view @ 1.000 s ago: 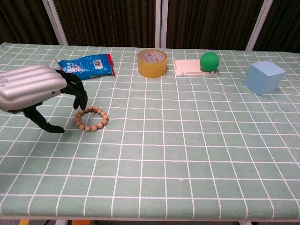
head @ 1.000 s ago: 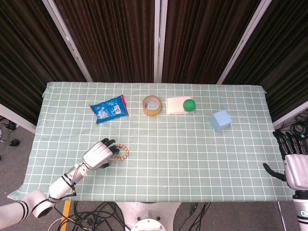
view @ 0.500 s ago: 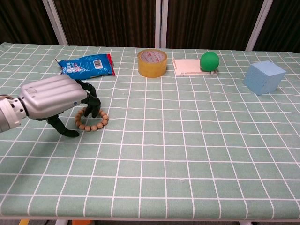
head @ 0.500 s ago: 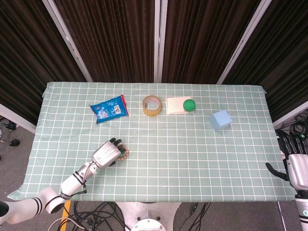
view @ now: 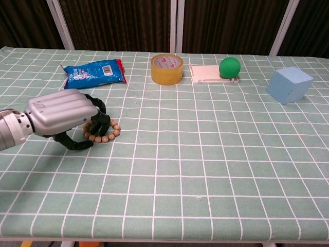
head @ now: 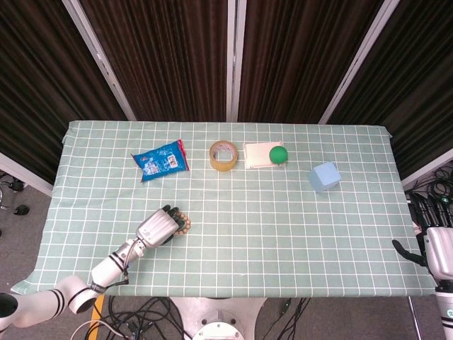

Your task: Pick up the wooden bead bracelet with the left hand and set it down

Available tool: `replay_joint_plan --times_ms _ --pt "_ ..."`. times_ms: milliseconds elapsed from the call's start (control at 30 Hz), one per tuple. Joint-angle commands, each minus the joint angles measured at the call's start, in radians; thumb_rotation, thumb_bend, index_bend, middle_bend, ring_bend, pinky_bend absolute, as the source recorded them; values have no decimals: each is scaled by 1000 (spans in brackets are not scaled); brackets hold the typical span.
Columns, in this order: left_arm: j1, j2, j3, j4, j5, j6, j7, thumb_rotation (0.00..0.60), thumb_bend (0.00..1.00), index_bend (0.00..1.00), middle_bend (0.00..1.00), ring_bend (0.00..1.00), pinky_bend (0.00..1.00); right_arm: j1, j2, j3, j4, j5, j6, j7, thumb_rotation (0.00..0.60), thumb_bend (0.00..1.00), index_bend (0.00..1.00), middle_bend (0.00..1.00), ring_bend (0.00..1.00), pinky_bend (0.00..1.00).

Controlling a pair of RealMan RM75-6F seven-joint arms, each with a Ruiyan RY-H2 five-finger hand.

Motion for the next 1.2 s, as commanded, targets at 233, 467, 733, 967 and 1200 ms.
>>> replay_joint_plan --times_ms 233,467,733,967,1200 --pt "-4 -10 16 17 -4 10 -20 600 358 525 555 290 339 2 -3 2 5 3 -5 6 600 101 0 85 0 0" --pt "25 10 -3 -23 -42 93 -324 600 407 557 584 311 346 -3 -3 4 6 -3 8 10 600 101 0 85 0 0" --pt "62 129 -87 -224 -187 102 -937 600 431 558 593 328 361 -8 -4 4 5 -12 22 12 600 101 0 85 0 0" --pt "54 257 -118 -399 -305 -97 -1398 600 461 558 613 387 389 -7 -1 5 2 -19 26 10 600 101 0 85 0 0" --pt "13 332 -111 -451 -308 -319 -1690 600 470 548 612 390 410 -6 4 8 -5 -24 29 5 600 101 0 85 0 0"
